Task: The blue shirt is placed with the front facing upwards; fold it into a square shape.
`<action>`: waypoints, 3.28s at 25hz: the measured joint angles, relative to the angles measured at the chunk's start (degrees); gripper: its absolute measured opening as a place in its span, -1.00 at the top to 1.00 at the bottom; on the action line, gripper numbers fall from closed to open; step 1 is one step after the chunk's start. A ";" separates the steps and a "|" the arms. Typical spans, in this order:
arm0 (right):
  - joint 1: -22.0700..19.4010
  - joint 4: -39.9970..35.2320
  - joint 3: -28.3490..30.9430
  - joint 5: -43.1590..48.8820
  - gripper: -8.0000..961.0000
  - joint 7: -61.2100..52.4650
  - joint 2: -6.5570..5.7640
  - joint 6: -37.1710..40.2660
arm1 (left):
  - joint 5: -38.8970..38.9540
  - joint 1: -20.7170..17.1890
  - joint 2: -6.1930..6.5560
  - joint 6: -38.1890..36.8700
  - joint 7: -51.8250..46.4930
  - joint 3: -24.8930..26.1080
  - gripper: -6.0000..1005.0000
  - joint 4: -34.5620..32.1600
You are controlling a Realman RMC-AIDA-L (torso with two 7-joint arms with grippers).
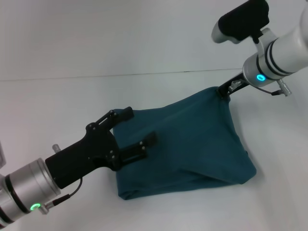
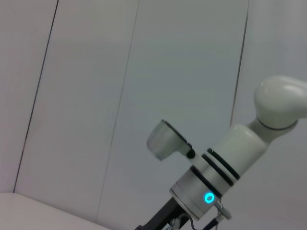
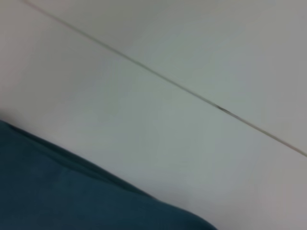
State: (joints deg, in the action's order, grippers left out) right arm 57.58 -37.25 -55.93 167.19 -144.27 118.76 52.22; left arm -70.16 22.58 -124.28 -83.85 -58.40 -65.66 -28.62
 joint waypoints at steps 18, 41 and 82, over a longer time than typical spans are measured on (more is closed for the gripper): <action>-23.07 -22.28 -6.06 -47.58 -0.06 23.34 1.27 -4.07 | 0.12 -2.17 0.18 -2.45 1.82 5.80 -0.86 0.27; -8.92 27.67 -19.10 -94.83 0.52 80.64 2.33 -9.50 | 0.11 -3.10 0.13 -2.47 3.56 8.55 -0.86 1.03; -25.33 29.10 -17.11 -104.41 0.98 100.79 1.64 4.00 | 0.09 -3.50 0.18 -2.49 5.22 8.45 -0.86 2.08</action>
State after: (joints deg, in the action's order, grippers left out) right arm 32.26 -8.15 -73.05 62.78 -43.49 120.40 56.23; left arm -70.07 19.07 -124.10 -86.34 -53.17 -57.21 -26.54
